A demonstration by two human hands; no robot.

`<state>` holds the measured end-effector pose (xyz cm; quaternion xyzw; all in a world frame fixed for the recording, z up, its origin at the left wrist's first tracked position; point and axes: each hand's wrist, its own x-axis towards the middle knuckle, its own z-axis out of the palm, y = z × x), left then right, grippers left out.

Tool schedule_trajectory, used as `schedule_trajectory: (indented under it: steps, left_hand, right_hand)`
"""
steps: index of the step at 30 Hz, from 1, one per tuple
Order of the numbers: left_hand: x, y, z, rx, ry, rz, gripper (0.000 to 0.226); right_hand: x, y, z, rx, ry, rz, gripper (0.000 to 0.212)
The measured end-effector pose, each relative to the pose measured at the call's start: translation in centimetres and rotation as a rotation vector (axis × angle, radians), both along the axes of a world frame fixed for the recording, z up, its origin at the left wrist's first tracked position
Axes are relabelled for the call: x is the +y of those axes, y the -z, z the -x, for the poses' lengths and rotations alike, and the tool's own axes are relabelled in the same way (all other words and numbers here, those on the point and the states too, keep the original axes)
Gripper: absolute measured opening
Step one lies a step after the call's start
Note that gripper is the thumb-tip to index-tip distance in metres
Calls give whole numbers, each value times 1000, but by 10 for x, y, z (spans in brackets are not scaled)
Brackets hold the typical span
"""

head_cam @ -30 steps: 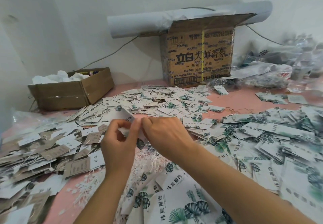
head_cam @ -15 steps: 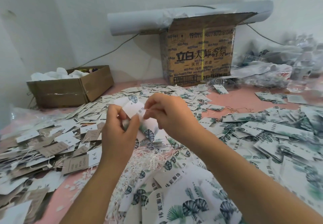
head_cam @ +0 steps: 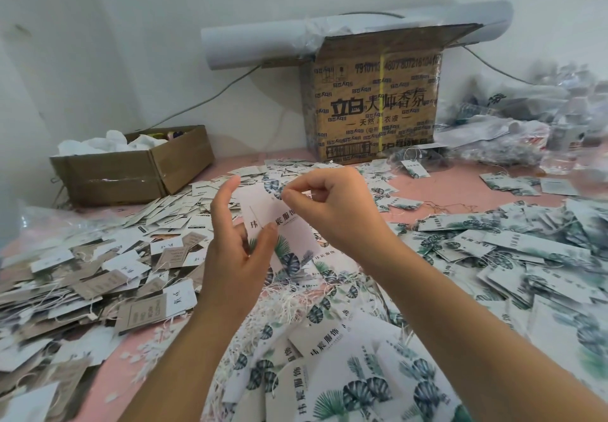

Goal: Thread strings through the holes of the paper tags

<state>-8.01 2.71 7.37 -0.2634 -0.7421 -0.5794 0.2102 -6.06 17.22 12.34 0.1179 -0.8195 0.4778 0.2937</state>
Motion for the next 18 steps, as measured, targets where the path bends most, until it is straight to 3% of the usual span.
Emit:
schedule_trajectory:
  steps: [6,18]
  left_hand:
    - [2,-2,-1,-18,11,8,29]
    - [3,-4,-2,14,85,-31,22]
  right_hand:
    - [2,1,-1,31,12,17,7]
    - [0,-1,-3,54,72,-79,6]
